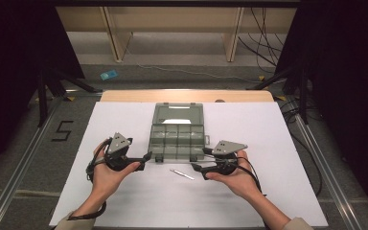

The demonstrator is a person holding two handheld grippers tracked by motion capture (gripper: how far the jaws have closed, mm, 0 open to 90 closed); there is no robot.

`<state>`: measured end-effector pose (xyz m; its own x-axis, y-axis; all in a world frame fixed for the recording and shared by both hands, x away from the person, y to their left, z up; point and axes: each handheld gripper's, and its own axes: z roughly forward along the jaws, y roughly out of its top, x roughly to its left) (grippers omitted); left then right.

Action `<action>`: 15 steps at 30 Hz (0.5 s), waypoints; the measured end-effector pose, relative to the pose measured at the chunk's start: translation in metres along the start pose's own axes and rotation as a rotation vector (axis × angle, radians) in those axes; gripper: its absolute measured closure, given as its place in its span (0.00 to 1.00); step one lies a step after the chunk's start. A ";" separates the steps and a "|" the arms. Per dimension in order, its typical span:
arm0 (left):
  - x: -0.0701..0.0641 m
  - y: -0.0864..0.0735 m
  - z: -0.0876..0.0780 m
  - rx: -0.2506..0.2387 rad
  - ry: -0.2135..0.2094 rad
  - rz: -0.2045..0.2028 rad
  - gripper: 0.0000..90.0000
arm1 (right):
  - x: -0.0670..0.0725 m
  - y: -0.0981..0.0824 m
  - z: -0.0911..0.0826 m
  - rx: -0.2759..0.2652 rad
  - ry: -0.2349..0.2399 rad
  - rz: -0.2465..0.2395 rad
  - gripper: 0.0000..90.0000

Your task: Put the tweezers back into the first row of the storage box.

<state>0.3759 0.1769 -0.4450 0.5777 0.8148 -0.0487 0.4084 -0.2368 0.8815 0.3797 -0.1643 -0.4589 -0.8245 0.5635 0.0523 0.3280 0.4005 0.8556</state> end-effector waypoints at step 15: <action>0.001 0.000 0.002 0.000 -0.002 -0.011 0.11 | 0.022 -0.006 0.036 0.107 0.086 -0.060 0.45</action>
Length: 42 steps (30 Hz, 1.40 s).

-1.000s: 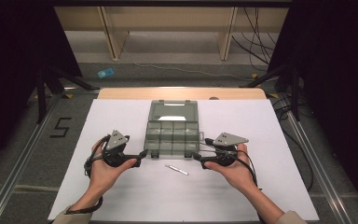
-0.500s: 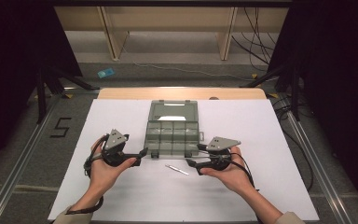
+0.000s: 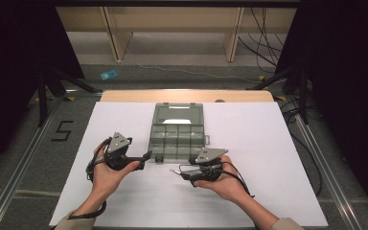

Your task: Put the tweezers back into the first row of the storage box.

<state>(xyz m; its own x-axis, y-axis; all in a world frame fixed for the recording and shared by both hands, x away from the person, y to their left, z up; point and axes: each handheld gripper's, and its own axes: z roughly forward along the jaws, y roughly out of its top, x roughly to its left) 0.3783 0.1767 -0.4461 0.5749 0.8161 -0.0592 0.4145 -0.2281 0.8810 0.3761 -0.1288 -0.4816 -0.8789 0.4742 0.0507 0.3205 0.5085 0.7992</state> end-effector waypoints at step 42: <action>0.001 -0.002 0.001 0.004 0.004 0.010 0.12 | 0.006 0.000 0.032 0.086 -0.003 -0.029 0.93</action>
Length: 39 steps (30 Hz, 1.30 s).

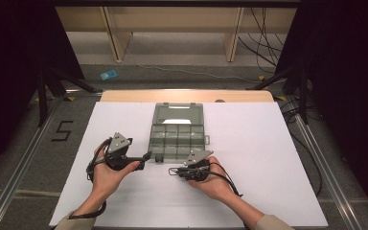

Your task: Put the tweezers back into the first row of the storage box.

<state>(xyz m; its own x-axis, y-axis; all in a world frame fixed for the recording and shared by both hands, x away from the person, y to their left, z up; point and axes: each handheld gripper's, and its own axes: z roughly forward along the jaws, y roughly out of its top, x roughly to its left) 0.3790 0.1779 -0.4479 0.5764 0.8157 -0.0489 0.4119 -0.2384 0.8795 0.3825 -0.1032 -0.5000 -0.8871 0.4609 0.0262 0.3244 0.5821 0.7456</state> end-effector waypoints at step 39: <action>0.001 0.000 -0.001 -0.009 -0.002 -0.006 0.14 | 0.001 0.006 -0.009 -0.053 -0.018 0.004 0.94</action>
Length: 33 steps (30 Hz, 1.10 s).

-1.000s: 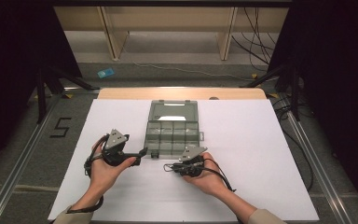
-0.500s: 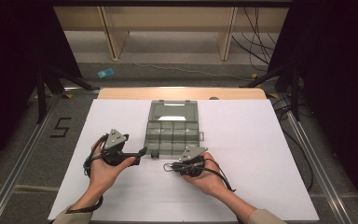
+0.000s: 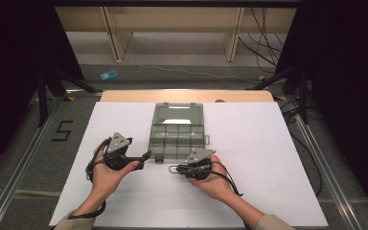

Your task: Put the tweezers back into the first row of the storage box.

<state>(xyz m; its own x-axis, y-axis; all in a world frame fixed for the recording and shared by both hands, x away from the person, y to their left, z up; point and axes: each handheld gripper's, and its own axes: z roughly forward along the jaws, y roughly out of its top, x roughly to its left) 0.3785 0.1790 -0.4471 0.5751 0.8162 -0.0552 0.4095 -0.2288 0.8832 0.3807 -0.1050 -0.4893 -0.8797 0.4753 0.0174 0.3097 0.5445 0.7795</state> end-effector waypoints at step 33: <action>0.001 0.000 0.000 -0.006 0.006 0.003 0.14 | -0.022 0.016 -0.025 -0.071 -0.070 0.017 0.94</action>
<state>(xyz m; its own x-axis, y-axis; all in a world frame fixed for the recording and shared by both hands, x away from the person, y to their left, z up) 0.3793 0.1803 -0.4470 0.5723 0.8186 -0.0495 0.4031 -0.2283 0.8862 0.3962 -0.1246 -0.4618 -0.8464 0.5324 -0.0104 0.2960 0.4867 0.8219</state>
